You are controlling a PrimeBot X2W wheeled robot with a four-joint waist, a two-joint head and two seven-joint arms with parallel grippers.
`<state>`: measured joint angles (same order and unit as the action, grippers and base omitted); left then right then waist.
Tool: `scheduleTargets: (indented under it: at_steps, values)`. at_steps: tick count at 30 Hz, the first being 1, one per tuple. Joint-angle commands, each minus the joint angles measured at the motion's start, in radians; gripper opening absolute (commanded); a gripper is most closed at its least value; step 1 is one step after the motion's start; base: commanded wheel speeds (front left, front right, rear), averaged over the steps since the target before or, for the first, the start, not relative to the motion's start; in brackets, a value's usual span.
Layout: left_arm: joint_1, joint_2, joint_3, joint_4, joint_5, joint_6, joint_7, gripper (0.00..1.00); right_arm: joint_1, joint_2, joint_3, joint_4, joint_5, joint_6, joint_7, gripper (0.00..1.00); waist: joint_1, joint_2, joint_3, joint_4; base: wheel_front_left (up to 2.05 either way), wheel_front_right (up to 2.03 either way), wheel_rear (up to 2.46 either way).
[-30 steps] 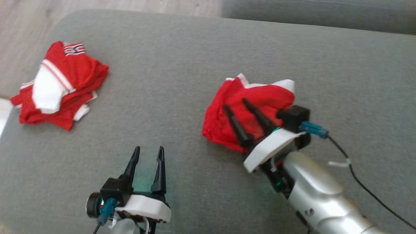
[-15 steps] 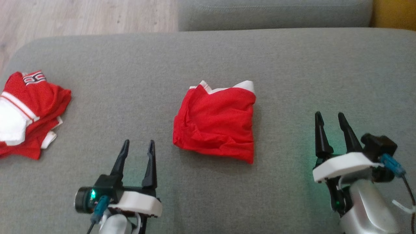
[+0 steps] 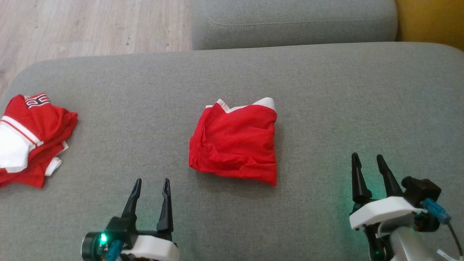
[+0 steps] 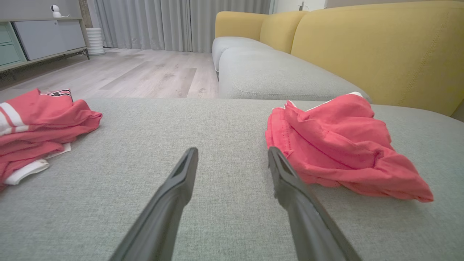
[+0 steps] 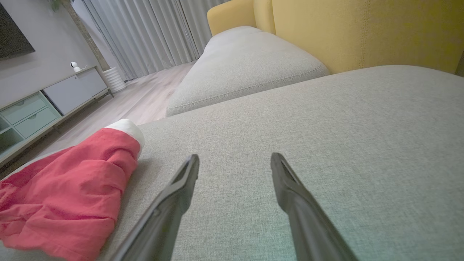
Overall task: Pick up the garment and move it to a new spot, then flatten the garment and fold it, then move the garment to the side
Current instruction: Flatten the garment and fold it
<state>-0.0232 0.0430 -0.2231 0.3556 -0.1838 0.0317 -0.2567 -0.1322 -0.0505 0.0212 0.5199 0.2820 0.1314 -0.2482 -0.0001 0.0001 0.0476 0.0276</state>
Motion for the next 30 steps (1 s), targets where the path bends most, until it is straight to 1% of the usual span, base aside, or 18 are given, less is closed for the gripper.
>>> scheduleTargets:
  at_steps: [1,5,8,9,10,15,16,22,25,30]
  values:
    - [-0.027,0.007,0.033,-0.030,0.007,0.002,-0.005,1.00,-0.029,0.000,0.024,-0.033,0.007,-0.001,-0.013,1.00,0.0001,-0.0001,-0.001,0.001,0.00,0.00,0.00]
    - [-0.030,0.007,0.028,-0.033,0.005,0.002,-0.005,1.00,-0.037,0.000,0.035,-0.040,0.007,-0.001,-0.013,1.00,0.0001,-0.0001,0.005,0.009,0.00,0.00,0.00]
    - [-0.034,0.007,0.015,-0.036,0.000,0.000,-0.005,1.00,-0.056,0.000,0.075,-0.058,0.009,-0.001,-0.013,1.00,0.0001,-0.0001,0.019,0.025,0.00,0.00,0.00]
    - [-0.036,0.007,0.010,-0.037,-0.001,-0.001,-0.005,1.00,-0.068,0.000,0.096,-0.064,0.011,-0.001,-0.013,0.84,0.0001,-0.0001,0.026,0.032,0.00,0.00,0.00]
    - [-0.043,0.007,-0.003,-0.038,-0.006,-0.001,-0.005,1.00,-0.098,0.000,0.139,-0.073,0.015,-0.001,-0.014,0.00,0.0001,-0.0001,0.040,0.052,0.00,0.00,0.00]
    - [-0.068,0.007,-0.054,-0.043,-0.023,-0.003,-0.005,1.00,-0.211,0.000,0.232,-0.076,0.022,-0.001,-0.014,0.00,0.0001,-0.0001,0.079,0.121,0.00,0.00,0.00]
    - [-0.080,0.007,-0.078,-0.045,-0.033,-0.003,-0.005,1.00,-0.260,0.000,0.260,-0.068,0.023,-0.001,-0.014,0.00,0.0001,-0.0001,0.096,0.154,0.00,0.00,0.00]
    - [-0.112,0.007,-0.145,-0.059,-0.064,0.005,-0.005,1.00,-0.365,0.000,0.319,0.020,0.008,-0.001,-0.014,0.00,0.0001,-0.0001,0.150,0.253,0.00,0.00,0.00]
    - [-0.124,0.007,-0.171,-0.067,-0.076,0.011,-0.005,1.00,-0.390,0.000,0.320,0.080,-0.004,-0.001,-0.014,0.00,0.0001,-0.0001,0.175,0.293,0.00,0.00,0.00]
    - [-0.148,0.007,-0.211,-0.080,-0.093,0.017,-0.005,1.00,-0.415,0.000,0.258,0.198,-0.079,-0.001,-0.014,0.00,0.0001,-0.0001,0.217,0.347,0.00,0.00,0.00]
